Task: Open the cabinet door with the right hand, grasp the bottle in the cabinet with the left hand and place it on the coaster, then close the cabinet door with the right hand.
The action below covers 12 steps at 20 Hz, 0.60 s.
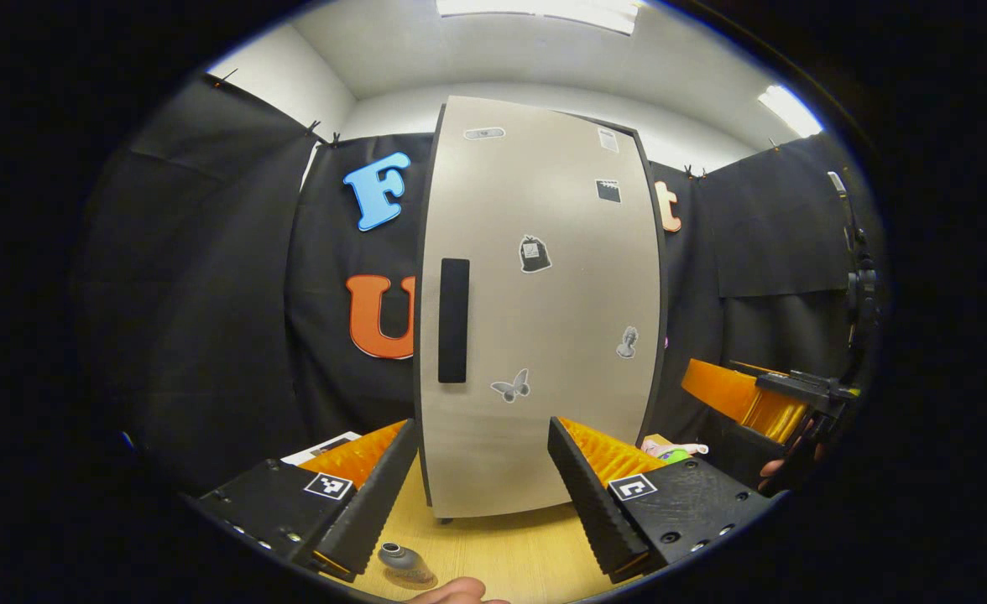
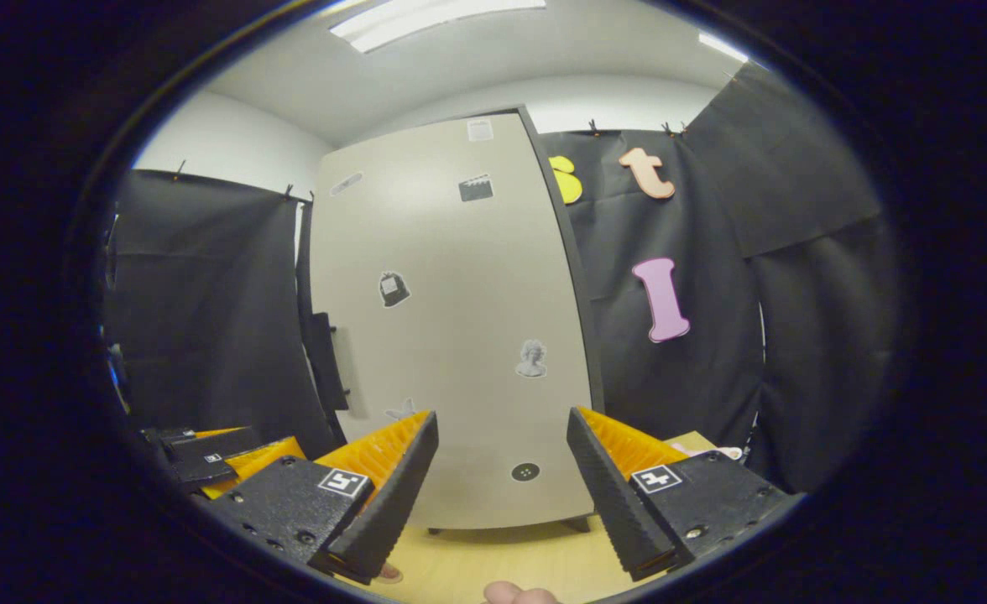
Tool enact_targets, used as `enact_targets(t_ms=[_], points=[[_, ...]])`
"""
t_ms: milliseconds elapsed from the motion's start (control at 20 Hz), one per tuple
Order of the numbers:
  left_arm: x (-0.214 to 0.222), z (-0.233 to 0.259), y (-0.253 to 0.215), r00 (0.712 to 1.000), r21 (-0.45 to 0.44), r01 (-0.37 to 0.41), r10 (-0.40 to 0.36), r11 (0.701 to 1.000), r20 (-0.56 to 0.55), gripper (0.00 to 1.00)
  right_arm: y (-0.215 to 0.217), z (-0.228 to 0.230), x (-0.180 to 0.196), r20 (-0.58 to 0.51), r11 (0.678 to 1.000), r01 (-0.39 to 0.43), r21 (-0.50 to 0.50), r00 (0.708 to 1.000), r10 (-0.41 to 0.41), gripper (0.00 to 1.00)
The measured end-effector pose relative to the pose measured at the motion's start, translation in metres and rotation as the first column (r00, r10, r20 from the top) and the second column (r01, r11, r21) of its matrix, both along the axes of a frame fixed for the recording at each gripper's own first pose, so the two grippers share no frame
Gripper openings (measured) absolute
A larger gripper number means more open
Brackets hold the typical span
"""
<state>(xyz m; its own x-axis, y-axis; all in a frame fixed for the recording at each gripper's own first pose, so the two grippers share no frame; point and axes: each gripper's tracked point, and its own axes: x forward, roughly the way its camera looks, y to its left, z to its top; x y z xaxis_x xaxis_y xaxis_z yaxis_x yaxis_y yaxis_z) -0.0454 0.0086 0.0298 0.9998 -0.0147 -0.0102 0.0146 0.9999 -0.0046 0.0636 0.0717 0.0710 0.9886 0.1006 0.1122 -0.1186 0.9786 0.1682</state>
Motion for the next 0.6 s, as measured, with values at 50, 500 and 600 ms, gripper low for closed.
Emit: enact_targets(t_ms=[50, 500, 600], points=[[-0.001, 0.002, -0.001, 1.0, -0.008, 0.004, -0.004, 1.0, -0.006, 0.95, 0.007, 0.001, -0.002, -0.007, 1.0, -0.031, -0.001, 0.999, 0.031, 0.99], [-0.007, 0.007, 0.004, 1.0, -0.038, 0.011, -0.011, 0.999, -0.001, 0.95, 0.004, 0.0, -0.012, -0.017, 1.0, -0.023, -0.003, 1.0, 0.023, 0.99], [-0.01, 0.007, 0.007, 1.0, -0.035, 0.002, -0.002, 0.999, -0.005, 0.95, 0.004, -0.002, -0.012, -0.023, 1.0, -0.022, -0.02, 0.999, 0.022, 0.99]])
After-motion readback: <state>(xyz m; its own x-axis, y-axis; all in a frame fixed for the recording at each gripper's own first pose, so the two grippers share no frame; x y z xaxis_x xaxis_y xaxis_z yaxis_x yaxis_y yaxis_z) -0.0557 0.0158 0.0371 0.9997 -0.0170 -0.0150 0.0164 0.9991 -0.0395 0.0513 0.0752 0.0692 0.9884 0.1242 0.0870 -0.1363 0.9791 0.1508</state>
